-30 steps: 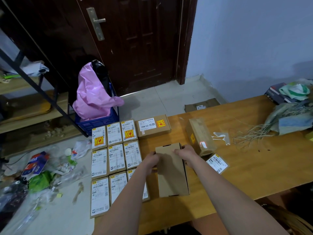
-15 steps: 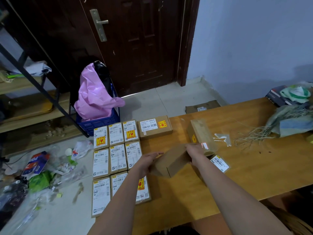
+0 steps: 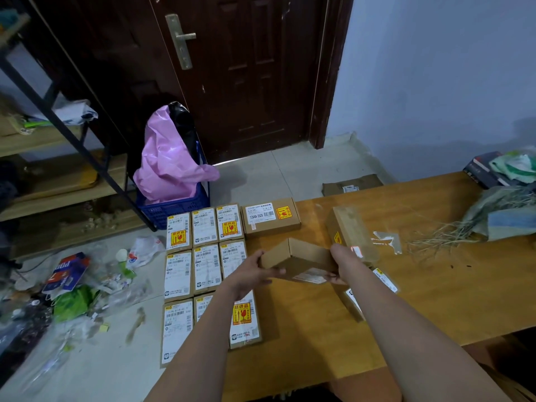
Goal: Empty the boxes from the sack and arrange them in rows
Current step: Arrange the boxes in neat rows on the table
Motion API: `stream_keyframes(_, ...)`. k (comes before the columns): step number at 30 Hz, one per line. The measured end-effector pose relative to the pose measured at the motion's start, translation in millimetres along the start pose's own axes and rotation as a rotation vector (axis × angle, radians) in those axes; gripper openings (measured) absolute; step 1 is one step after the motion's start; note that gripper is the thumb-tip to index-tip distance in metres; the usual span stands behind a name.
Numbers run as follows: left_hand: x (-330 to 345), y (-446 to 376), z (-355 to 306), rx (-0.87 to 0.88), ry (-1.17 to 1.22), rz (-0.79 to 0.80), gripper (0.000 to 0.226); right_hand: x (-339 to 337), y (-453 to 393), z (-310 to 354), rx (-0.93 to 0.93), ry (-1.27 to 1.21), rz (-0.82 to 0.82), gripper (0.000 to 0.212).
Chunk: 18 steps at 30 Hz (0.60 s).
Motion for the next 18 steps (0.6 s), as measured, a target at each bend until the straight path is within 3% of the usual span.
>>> stream_keyframes(6, -23, -4, 10, -0.107, 0.193, -0.237, 0.061, 8, -5, -3, -0.017, 0.008, 0.086, 0.043)
stream_keyframes(11, -33, -3, 27, -0.25, 0.334, -0.287, 0.06, 11, -5, -3, -0.059, 0.052, 0.181, 0.036)
stream_keyframes(15, -33, -4, 33, -0.284, 0.383, -0.291, 0.064, 19, -12, -3, -0.121, 0.115, 0.205, 0.042)
stream_keyframes(18, -34, -7, 32, -0.286, 0.388, -0.287, 0.061, 26, -9, 0, -0.141, 0.126, 0.234, 0.034)
Point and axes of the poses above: each hand's wrist, its own y-axis away from the middle knuckle, its own x-axis out of the palm, z = x × y, the point moved 7 cm from there along -y, towards the middle knuckle, and after that the axes turned 9 degrees about -z, right-handed, at the moved point
